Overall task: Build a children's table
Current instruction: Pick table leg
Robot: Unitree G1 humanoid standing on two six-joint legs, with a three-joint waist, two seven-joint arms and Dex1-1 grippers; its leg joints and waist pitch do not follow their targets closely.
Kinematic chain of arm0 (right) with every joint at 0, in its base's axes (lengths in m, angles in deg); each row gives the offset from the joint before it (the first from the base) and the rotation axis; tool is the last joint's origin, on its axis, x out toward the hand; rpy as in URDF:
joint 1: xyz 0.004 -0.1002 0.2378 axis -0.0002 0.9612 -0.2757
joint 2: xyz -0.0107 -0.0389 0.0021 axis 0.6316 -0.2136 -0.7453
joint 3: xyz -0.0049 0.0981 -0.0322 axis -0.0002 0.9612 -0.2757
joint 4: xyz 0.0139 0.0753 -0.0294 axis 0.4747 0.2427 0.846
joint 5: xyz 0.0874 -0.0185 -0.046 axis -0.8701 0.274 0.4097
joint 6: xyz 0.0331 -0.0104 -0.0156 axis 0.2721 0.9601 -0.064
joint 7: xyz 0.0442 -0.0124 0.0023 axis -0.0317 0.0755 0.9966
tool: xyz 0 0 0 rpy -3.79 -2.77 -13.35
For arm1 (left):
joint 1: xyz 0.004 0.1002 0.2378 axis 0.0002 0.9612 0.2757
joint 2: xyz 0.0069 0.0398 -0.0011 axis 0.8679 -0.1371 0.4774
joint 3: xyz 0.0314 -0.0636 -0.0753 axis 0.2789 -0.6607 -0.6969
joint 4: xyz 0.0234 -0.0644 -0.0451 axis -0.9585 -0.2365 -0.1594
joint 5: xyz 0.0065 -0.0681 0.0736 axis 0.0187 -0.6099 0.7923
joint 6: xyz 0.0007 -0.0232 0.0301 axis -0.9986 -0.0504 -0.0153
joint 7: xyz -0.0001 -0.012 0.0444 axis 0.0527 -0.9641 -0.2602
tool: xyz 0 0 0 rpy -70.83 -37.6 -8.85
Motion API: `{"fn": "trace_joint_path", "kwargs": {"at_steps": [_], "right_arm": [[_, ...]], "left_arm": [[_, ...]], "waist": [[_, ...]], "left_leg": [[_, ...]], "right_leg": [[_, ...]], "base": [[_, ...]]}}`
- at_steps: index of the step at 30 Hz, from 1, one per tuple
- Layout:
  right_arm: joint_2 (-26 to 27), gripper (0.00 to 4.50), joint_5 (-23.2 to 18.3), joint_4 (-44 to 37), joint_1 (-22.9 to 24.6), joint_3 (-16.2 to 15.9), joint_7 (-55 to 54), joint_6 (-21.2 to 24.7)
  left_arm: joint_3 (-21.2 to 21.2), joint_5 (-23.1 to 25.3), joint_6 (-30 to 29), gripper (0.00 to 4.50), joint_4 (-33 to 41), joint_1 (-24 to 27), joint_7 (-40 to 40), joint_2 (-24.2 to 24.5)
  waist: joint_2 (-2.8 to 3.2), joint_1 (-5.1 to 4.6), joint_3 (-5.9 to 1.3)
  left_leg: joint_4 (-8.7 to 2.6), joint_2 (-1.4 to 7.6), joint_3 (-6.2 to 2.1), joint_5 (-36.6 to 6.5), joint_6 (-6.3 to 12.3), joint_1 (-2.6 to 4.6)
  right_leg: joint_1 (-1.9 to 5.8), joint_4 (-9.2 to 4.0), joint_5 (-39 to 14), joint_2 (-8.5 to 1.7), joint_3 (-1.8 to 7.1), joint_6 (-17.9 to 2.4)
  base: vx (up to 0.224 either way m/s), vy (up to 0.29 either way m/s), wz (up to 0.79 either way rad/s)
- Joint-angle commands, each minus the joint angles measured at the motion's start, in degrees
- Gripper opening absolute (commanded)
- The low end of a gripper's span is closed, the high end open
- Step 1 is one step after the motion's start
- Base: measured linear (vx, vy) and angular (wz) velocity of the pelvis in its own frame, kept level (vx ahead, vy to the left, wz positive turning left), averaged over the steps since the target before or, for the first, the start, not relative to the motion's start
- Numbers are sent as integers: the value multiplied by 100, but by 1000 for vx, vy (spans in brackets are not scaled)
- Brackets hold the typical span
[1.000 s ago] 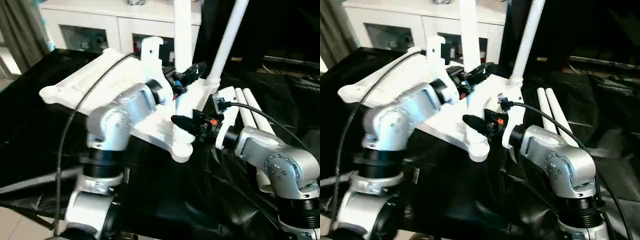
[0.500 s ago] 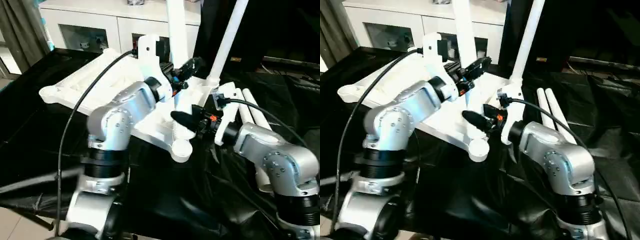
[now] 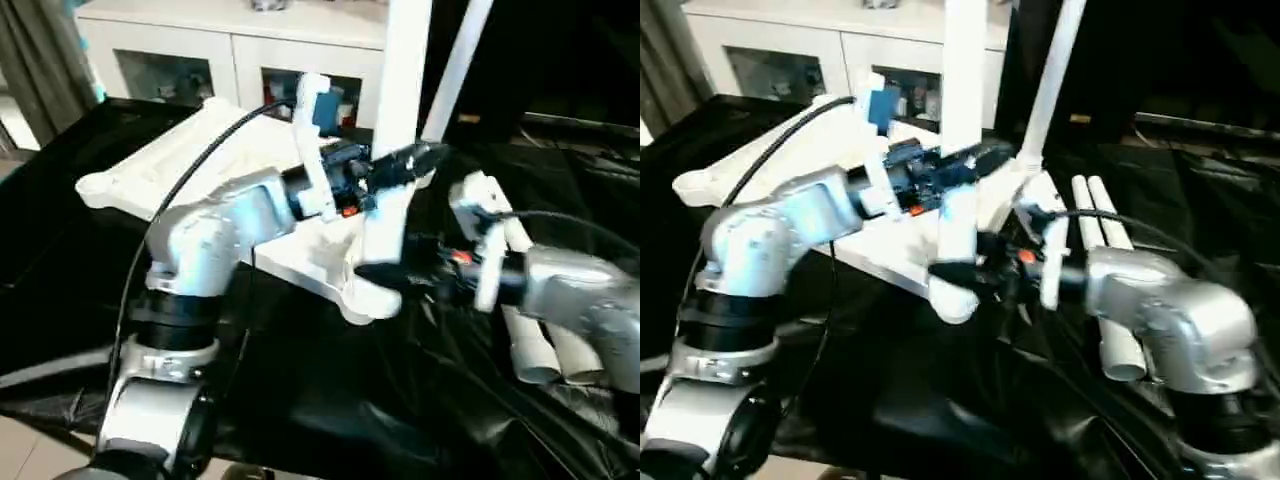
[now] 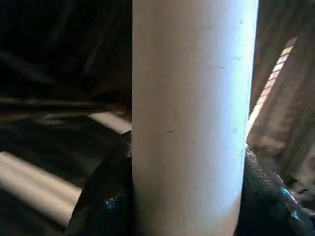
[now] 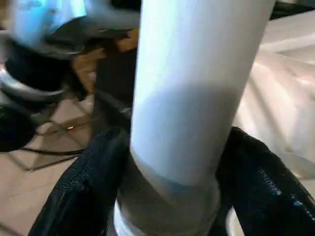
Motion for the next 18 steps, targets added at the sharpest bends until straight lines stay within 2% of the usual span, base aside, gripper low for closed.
{"fn": "trace_joint_path", "kwargs": {"at_steps": [1, 7, 13, 14, 18], "right_arm": [[-52, 271, 2, 33, 38, 22, 4, 45], [26, 246, -143, 62, 29, 34, 54, 30], [73, 214, -164, 60, 46, 20, -30, 3], [76, 212, -163, 61, 47, 20, -36, 2], [139, 209, -130, 87, 39, 33, -171, -31]], "left_arm": [[-58, -249, -89, 190, 131, -125, 273, 60], [42, -258, -127, 190, 203, 1, 381, 105], [-63, -215, -57, 190, 17, -113, 175, 46], [-79, -210, -57, 246, -3, -125, 142, 34], [-197, -54, 82, 277, -200, -227, -156, -69]], "waist": [[-87, 13, -433], [-80, 16, -433], [-96, 12, -436], [-95, 9, -434], [-111, 14, -435]], "left_leg": [[-345, 323, -115, -594, 162, 94], [-349, 339, -118, -678, 109, 116], [-346, 328, -114, -646, 95, 100], [-345, 328, -114, -649, 94, 97], [-341, 327, -112, -654, 85, 106]], "right_leg": [[320, -439, -1831, -558, 333, -530], [308, -440, -1867, -562, 338, -560], [317, -433, -1870, -564, 341, -530], [317, -434, -1870, -560, 340, -532], [310, -453, -1939, -561, 334, -499]], "base": [[0, 0, 0], [0, 0, 0], [0, 0, 0], [0, 0, 0], [0, 0, 0]]}}
